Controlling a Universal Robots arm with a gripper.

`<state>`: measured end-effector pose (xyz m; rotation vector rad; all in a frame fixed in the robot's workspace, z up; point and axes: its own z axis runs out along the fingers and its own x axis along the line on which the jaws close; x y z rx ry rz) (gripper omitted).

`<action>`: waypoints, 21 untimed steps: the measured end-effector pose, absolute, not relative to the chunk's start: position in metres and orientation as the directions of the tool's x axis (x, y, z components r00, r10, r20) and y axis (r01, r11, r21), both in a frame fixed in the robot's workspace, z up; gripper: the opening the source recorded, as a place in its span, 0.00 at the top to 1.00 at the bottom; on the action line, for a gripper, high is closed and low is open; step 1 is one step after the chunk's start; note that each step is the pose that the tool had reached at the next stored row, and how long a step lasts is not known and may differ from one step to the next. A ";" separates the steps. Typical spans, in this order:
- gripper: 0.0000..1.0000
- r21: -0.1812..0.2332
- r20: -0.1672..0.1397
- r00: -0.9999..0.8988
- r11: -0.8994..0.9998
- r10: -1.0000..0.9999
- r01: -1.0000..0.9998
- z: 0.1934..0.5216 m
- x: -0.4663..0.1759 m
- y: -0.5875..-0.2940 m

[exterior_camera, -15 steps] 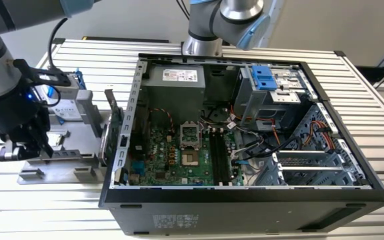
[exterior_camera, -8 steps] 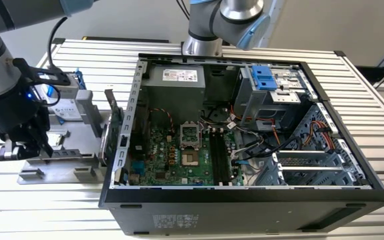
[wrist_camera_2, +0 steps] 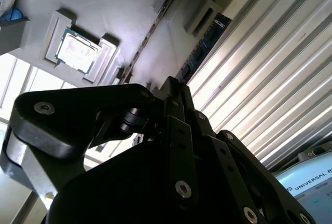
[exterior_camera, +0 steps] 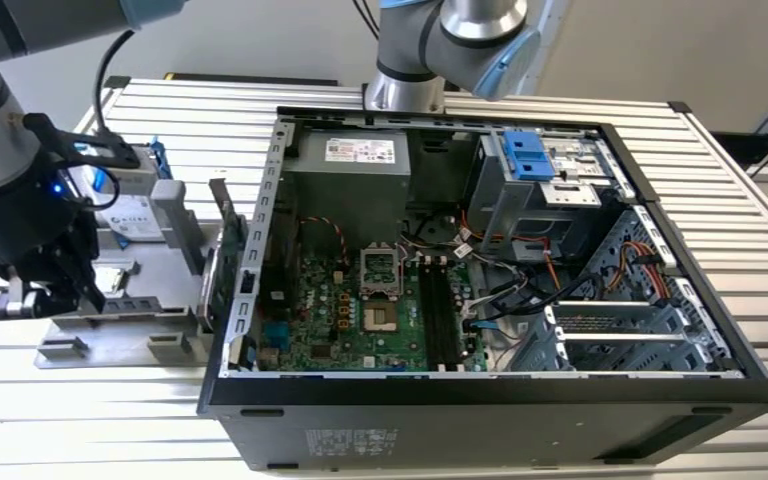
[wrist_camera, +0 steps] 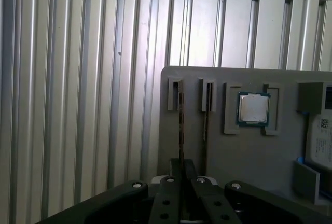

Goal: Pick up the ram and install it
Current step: 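Pick up the ram and move it above insertion slot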

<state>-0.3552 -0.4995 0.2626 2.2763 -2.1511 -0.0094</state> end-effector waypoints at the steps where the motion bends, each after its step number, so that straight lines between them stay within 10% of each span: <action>1: 1.00 0.011 0.002 0.056 -0.056 -0.998 -0.998 0.263 -0.355 -0.500; 21: 1.00 0.011 0.002 0.057 -0.056 -0.998 -0.998 0.272 -0.355 -0.500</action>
